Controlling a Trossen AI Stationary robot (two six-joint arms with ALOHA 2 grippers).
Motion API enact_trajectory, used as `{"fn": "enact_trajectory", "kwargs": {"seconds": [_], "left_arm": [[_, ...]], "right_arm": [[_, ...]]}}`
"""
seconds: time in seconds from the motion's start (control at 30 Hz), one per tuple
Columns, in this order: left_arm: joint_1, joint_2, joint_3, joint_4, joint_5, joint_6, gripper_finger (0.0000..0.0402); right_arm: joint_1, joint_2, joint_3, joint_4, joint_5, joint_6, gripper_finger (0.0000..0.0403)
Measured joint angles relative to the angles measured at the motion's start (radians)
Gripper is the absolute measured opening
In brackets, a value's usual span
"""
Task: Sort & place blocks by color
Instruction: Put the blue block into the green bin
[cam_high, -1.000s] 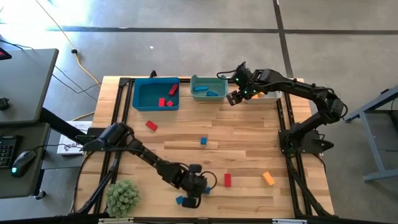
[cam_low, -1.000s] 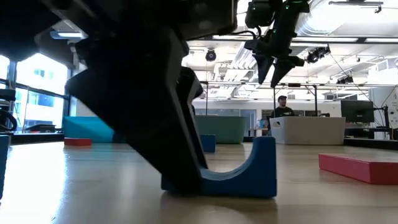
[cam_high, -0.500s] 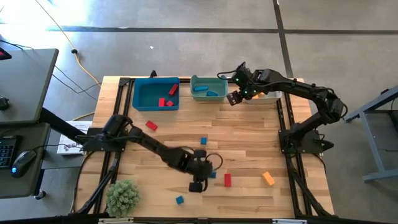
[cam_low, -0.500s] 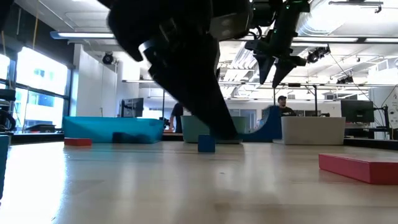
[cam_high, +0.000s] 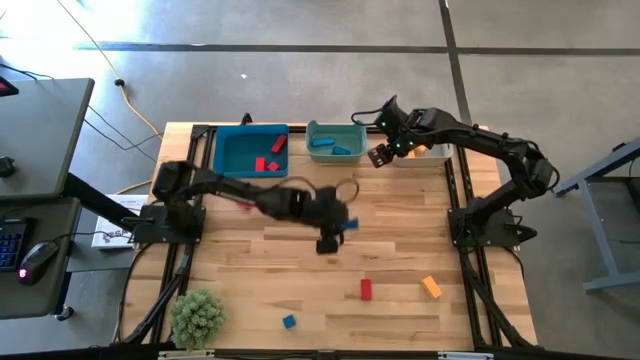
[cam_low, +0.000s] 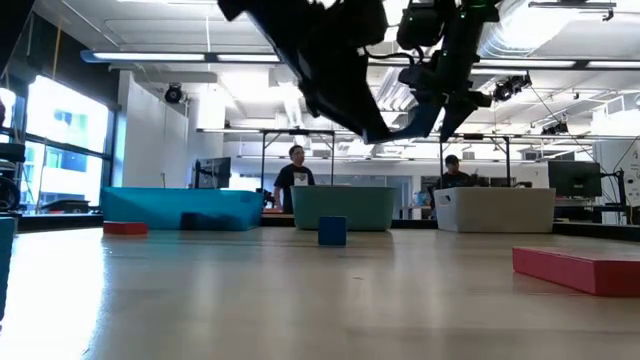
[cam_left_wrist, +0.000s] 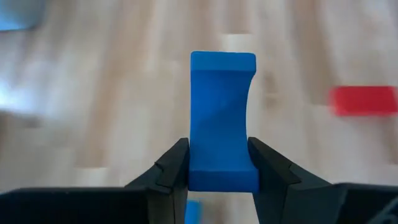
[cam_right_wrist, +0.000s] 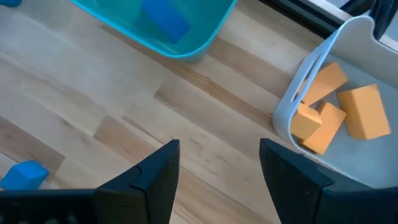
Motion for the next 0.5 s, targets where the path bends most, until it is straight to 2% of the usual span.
{"fn": "enact_trajectory", "kwargs": {"seconds": [0.3, 0.5], "left_arm": [[0.248, -0.056, 0.000, -0.038, 0.001, 0.126, 0.0104], [0.433, -0.066, 0.000, -0.011, 0.020, 0.136, 0.0104]], "right_arm": [[-0.018, 0.000, 0.000, -0.023, 0.014, 0.000, 0.0209], [-0.018, 0.000, 0.000, 0.040, 0.015, 0.008, 0.0209]]}}
